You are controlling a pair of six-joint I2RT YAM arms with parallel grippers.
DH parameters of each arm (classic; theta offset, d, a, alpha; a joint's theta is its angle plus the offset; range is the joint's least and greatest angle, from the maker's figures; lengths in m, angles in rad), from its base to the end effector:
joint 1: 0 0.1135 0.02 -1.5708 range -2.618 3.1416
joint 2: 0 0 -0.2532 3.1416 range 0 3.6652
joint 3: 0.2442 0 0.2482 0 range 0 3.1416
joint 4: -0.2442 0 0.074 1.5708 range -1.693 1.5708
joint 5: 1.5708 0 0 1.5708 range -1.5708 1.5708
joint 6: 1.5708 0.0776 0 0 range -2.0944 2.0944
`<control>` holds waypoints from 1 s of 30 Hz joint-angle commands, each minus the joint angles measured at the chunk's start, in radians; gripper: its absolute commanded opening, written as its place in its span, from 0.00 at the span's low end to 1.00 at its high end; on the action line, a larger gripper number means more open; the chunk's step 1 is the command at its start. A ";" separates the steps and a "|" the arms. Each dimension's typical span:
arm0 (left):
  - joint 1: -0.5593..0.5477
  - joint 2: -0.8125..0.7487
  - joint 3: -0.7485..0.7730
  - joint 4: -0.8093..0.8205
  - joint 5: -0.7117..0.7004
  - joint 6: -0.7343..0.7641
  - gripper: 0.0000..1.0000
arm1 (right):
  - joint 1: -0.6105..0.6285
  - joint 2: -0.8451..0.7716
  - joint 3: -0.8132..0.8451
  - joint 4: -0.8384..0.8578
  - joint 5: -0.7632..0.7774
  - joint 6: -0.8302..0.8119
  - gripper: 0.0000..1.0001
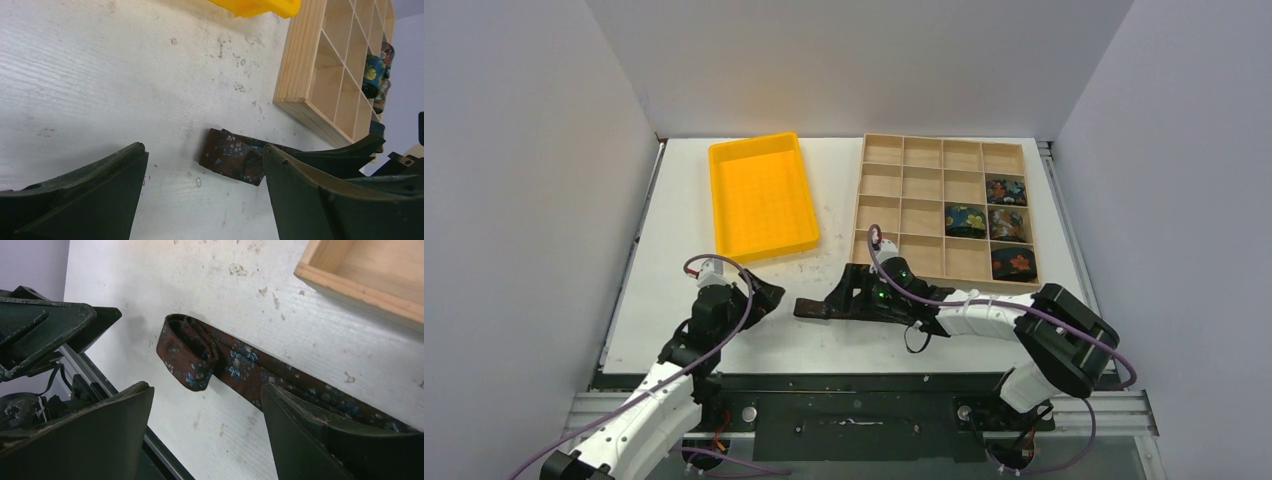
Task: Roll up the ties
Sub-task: Roll the tie at the center of the board.
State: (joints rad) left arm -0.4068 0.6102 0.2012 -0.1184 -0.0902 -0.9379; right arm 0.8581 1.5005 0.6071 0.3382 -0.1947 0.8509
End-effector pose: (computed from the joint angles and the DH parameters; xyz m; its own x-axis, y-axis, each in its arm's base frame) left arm 0.1755 -0.0680 0.1417 -0.5335 -0.6445 -0.5477 -0.1819 0.7198 -0.6699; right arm 0.2028 0.2576 0.1369 -0.8662 0.1259 -0.4836 -0.3011 0.6408 0.7062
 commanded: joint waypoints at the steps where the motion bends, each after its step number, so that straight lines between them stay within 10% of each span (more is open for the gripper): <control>1: 0.034 0.034 -0.010 0.178 0.130 -0.047 0.83 | 0.008 0.035 0.071 0.036 0.032 -0.004 0.80; 30: 0.036 0.135 -0.082 0.345 0.207 -0.016 0.78 | 0.018 0.260 0.205 0.043 -0.094 -0.014 0.56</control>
State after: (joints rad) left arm -0.3775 0.7448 0.1204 0.1478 0.0906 -0.9791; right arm 0.8825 1.7420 0.7803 0.3180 -0.2604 0.8433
